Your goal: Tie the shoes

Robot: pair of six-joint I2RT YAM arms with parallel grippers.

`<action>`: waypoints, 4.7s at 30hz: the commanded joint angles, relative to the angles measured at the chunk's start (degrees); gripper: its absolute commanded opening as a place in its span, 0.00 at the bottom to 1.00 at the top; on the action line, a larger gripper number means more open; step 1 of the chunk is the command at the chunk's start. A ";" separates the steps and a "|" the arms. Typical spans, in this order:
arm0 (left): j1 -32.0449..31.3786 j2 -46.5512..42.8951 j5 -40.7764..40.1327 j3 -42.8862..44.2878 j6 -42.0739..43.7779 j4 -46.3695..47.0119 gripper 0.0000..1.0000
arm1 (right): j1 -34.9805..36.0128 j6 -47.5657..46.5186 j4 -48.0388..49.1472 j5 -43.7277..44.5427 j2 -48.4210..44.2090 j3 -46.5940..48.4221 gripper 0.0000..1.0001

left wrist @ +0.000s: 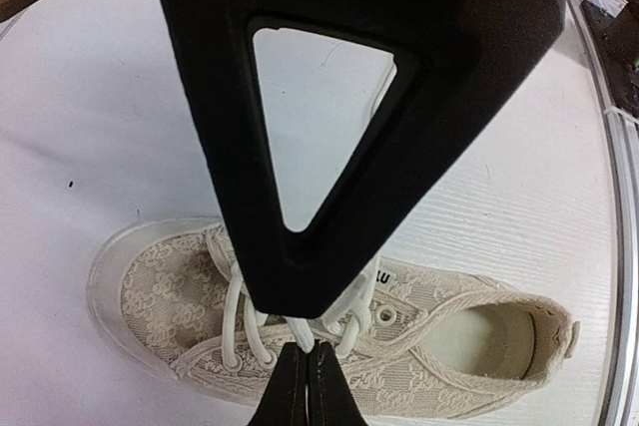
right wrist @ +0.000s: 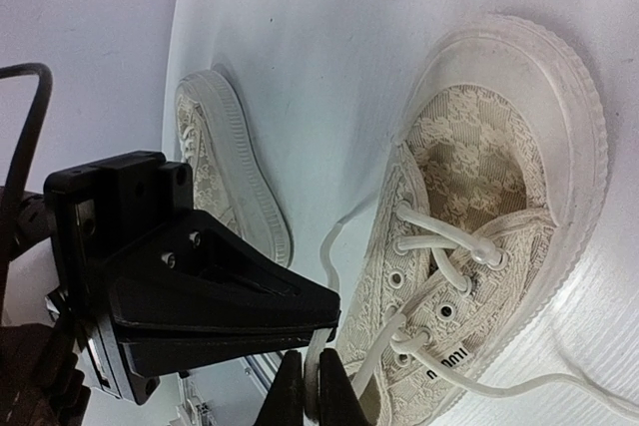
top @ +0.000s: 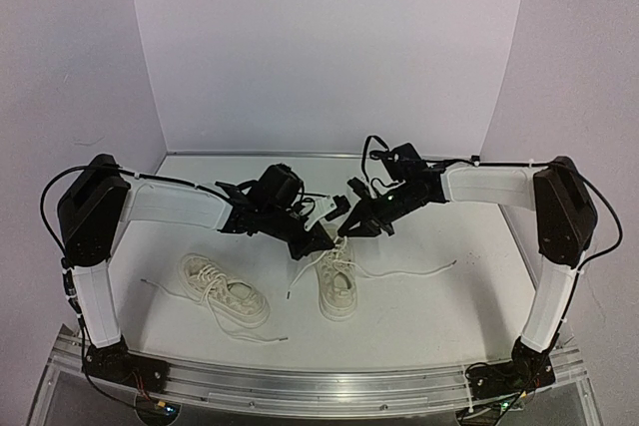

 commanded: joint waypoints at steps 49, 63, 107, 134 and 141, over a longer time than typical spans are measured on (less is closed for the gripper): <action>-3.10 4.02 -1.26 2.88 -7.69 9.73 0.09 | 0.35 2.22 -0.84 5.53 -2.14 2.26 0.00; -3.07 2.79 -1.50 1.26 -7.02 9.78 0.00 | -11.96 2.30 -13.65 16.47 -17.35 -10.13 0.45; -3.11 1.59 1.32 -0.89 -0.75 12.65 0.00 | -13.90 12.28 -16.90 43.27 -0.94 -11.81 0.00; -7.26 -1.57 -1.15 -3.68 17.76 6.62 0.00 | 7.77 1.25 -12.58 4.46 14.67 36.05 0.05; -7.36 -2.16 -1.31 -4.22 16.97 6.83 0.00 | 4.38 0.71 -12.80 6.10 6.74 28.71 0.47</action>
